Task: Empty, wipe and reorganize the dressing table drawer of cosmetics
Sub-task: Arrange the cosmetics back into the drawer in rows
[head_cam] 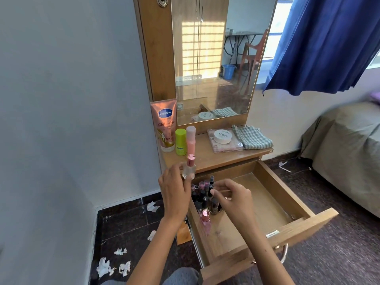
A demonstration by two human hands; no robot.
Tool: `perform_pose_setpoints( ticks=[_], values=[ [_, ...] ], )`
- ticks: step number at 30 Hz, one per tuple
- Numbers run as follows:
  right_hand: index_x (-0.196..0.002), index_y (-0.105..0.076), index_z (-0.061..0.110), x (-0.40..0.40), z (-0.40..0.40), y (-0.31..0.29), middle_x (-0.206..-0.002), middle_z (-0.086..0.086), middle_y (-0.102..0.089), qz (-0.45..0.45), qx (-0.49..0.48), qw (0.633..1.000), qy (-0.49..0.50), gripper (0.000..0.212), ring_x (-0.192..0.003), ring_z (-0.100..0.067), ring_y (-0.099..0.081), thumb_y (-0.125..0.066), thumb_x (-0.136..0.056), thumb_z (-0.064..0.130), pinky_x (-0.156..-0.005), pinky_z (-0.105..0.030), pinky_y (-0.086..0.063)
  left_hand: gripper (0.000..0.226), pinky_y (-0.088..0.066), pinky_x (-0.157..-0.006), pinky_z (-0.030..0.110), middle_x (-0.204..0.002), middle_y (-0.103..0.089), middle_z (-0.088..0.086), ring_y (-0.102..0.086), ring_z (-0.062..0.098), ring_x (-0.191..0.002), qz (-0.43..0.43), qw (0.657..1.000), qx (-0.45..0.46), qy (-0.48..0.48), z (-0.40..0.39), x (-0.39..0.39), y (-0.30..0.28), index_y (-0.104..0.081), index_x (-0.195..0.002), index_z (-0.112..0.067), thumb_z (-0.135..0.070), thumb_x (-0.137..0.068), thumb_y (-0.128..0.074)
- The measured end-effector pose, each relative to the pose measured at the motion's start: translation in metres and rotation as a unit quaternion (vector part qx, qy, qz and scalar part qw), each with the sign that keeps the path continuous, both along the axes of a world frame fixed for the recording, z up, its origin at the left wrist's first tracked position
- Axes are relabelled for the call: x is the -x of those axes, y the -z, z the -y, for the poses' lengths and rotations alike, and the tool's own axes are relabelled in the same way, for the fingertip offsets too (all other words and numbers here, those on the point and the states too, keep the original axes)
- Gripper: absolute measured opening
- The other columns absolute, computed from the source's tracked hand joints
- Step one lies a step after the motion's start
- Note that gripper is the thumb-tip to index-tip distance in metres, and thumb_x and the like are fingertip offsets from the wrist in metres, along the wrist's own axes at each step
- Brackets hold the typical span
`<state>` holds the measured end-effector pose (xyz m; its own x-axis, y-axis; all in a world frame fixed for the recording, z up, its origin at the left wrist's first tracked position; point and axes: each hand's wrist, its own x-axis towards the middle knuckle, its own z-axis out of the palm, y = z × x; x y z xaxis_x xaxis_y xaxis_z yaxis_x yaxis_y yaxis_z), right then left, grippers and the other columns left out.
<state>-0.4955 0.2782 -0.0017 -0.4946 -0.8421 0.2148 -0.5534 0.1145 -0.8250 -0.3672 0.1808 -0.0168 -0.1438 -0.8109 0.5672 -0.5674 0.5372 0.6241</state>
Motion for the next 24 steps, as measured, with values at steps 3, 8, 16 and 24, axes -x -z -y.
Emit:
perform_pose_setpoints(
  ticks=[3,8,16,24],
  values=[
    [-0.112,-0.066,0.023,0.003,-0.002,-0.01,-0.099,0.014,-0.07,0.046,0.026,0.997,-0.057,0.037,-0.085,0.003,-0.066,-0.079,-0.077,0.025,-0.073,-0.021,-0.057,0.03,-0.025,-0.086,0.019,-0.108,-0.059,-0.01,-0.048,0.005,-0.102,0.001,0.998,0.013,0.067,-0.022,0.001,-0.004,-0.055,-0.115,-0.021,-0.027,-0.087,-0.066],
    [-0.11,-0.065,0.032,0.013,-0.013,-0.022,-0.1,0.021,-0.069,0.016,0.055,0.993,-0.105,0.038,-0.091,0.004,-0.065,-0.079,-0.075,0.031,-0.07,-0.019,-0.056,0.034,-0.035,-0.084,0.021,-0.107,-0.057,-0.021,-0.043,0.003,-0.102,0.018,0.988,-0.056,0.142,-0.04,0.005,-0.007,-0.053,-0.114,-0.037,-0.053,-0.084,-0.056],
    [-0.09,-0.066,0.029,0.032,-0.025,-0.007,-0.087,0.013,-0.07,-0.042,-0.047,0.994,-0.09,0.026,-0.076,0.0,-0.067,-0.083,-0.071,0.026,-0.07,-0.03,-0.057,0.045,-0.038,-0.095,0.028,-0.106,-0.063,-0.021,-0.053,0.003,-0.107,0.054,0.978,-0.107,0.171,-0.049,-0.001,0.003,-0.056,-0.119,-0.042,-0.057,-0.077,-0.064],
    [-0.075,-0.065,0.024,0.026,-0.013,0.027,-0.08,0.003,-0.072,-0.065,-0.169,0.978,-0.107,0.026,-0.068,-0.007,-0.069,-0.086,-0.065,0.012,-0.07,-0.037,-0.058,0.018,-0.026,-0.088,0.023,-0.097,-0.062,-0.019,-0.047,0.0,-0.096,0.124,0.979,-0.106,0.123,-0.062,-0.02,0.009,-0.072,-0.097,-0.033,-0.037,-0.08,-0.072]
  ],
)
